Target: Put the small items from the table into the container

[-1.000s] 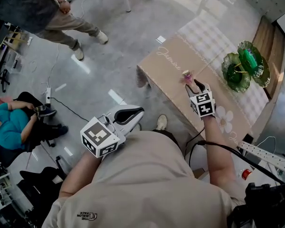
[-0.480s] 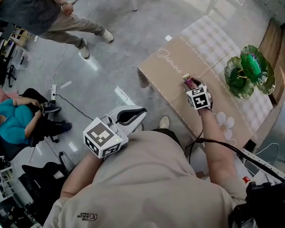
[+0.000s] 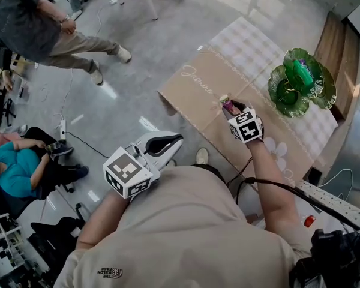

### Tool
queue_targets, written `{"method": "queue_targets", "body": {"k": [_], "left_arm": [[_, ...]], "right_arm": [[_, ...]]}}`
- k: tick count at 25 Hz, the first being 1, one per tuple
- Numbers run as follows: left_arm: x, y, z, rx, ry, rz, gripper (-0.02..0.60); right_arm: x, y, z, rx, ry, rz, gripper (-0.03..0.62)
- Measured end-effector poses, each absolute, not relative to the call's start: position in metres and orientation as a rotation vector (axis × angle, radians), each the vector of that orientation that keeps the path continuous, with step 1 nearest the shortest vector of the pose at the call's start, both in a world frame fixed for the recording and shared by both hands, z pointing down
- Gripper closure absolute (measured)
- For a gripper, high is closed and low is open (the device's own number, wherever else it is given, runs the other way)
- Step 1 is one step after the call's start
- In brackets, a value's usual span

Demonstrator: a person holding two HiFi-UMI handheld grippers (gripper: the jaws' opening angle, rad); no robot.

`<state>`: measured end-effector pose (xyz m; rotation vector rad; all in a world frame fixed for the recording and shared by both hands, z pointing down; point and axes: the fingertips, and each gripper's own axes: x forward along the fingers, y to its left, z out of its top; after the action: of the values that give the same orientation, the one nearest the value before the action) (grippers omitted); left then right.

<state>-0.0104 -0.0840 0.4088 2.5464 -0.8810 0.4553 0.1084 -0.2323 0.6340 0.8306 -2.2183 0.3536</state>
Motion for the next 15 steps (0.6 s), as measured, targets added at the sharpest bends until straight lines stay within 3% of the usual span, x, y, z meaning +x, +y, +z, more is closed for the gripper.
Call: {"method": "queue_targets", "body": {"k": [15], "left_arm": [[0.061,-0.096,0.403,2.652,-0.668,0.404,0.574]], "right_arm": [[0.176,-0.204,0.462,0.92,-2.266,0.242,0.434]]}}
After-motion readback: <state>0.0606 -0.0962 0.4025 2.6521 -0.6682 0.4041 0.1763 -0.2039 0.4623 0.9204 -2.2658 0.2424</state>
